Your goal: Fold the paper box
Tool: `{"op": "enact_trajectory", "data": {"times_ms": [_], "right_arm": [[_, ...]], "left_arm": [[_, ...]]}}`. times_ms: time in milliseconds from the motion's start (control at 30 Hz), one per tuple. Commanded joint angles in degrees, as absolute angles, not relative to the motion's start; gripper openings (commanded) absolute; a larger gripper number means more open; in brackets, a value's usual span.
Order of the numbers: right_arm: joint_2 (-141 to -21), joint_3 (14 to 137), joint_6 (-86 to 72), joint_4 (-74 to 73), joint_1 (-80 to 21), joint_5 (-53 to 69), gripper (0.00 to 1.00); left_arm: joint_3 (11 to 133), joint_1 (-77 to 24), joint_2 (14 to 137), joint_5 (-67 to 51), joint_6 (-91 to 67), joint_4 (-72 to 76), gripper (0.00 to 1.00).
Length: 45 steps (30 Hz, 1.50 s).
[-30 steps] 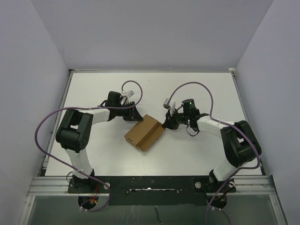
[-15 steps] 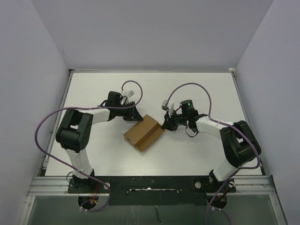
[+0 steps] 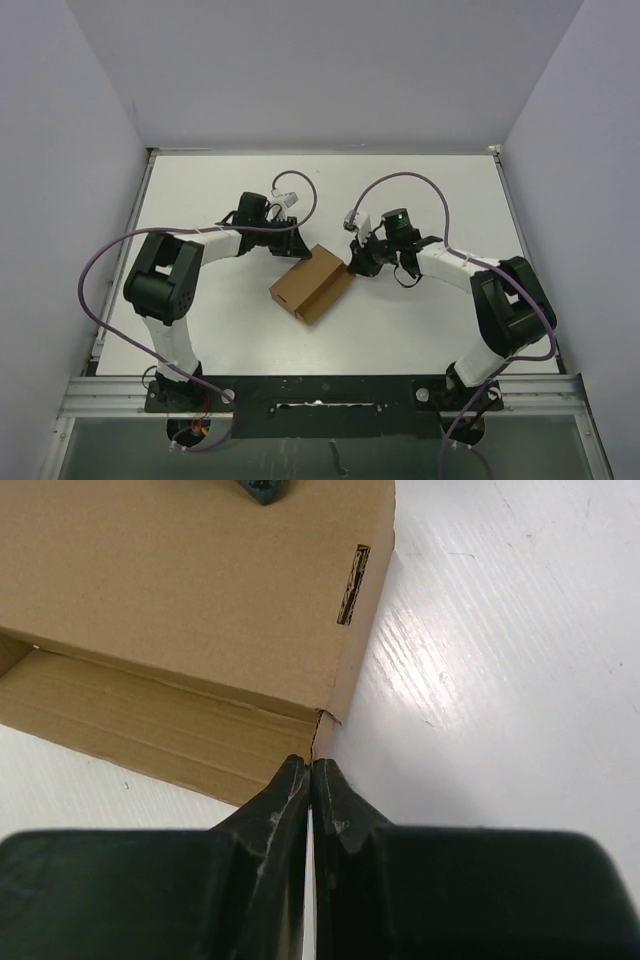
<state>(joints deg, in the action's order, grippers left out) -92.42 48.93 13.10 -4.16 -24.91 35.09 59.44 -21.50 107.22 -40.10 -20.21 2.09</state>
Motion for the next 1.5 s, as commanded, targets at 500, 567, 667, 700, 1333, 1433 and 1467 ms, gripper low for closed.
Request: {"op": "enact_trajectory", "data": {"times_ms": [500, 567, 667, 700, 1333, 1433, 1467], "right_arm": [[-94.3, 59.0, 12.1, -11.0, -21.6, 37.8, 0.21], [-93.5, 59.3, 12.7, -12.2, -20.0, 40.2, 0.31], [-91.4, 59.1, 14.2, -13.1, -18.5, 42.9, 0.42], [-90.7, 59.0, 14.6, -13.0, -18.1, 43.6, 0.45], [-80.1, 50.7, 21.4, -14.5, -10.1, 63.6, 0.46], [-78.7, 48.1, 21.9, -15.8, -9.8, 61.2, 0.46], [-78.3, 46.8, 21.8, -15.2, -9.8, 60.4, 0.45]], "left_arm": [[59.8, -23.0, 108.0, -40.5, -24.7, 4.1, 0.35], [59.9, -22.9, 106.7, -39.9, -26.0, 4.6, 0.40], [60.2, -22.4, 105.0, -38.9, -28.0, 5.3, 0.48], [60.3, -22.3, 104.4, -38.4, -28.4, 5.5, 0.50], [32.0, -20.5, 75.2, -21.9, -28.6, 35.4, 0.98], [30.0, -18.5, 75.9, -27.3, -33.4, 37.4, 0.98], [30.0, -18.4, 76.5, -29.1, -34.0, 37.3, 0.98]]}}
